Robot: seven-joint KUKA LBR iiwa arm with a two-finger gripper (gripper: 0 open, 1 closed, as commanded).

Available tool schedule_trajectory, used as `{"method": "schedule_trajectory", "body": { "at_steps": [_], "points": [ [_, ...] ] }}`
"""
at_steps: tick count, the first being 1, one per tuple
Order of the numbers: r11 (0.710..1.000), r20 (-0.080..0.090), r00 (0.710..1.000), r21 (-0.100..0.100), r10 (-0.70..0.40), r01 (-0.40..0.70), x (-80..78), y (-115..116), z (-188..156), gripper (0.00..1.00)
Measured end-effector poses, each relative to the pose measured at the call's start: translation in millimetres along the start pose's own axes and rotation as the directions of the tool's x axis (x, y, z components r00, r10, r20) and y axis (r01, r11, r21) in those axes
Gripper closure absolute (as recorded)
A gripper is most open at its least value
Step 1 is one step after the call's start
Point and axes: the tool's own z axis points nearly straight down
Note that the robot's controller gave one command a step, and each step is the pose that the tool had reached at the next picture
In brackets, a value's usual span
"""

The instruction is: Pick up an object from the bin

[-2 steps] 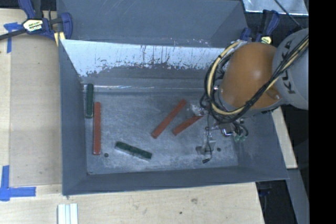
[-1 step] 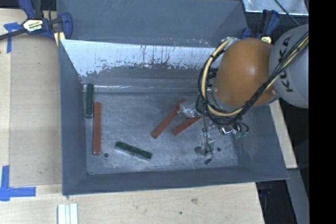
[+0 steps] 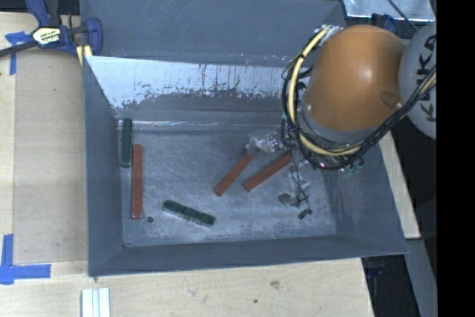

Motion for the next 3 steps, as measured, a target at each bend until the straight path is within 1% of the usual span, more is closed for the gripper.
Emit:
{"method": "schedule_trajectory", "body": {
  "at_steps": [1, 2, 3],
  "points": [
    [0.967, 0.001, 0.967, -0.002, 0.256, -0.256, -30.5, -58, 134, 1.0],
    [0.967, 0.003, 0.967, 0.001, 0.256, -0.256, -29.9, -59, 136, 0.0],
    [0.954, 0.001, 0.954, 0.002, 0.299, -0.299, -51.4, -50, 137, 0.0]
  ]
}}
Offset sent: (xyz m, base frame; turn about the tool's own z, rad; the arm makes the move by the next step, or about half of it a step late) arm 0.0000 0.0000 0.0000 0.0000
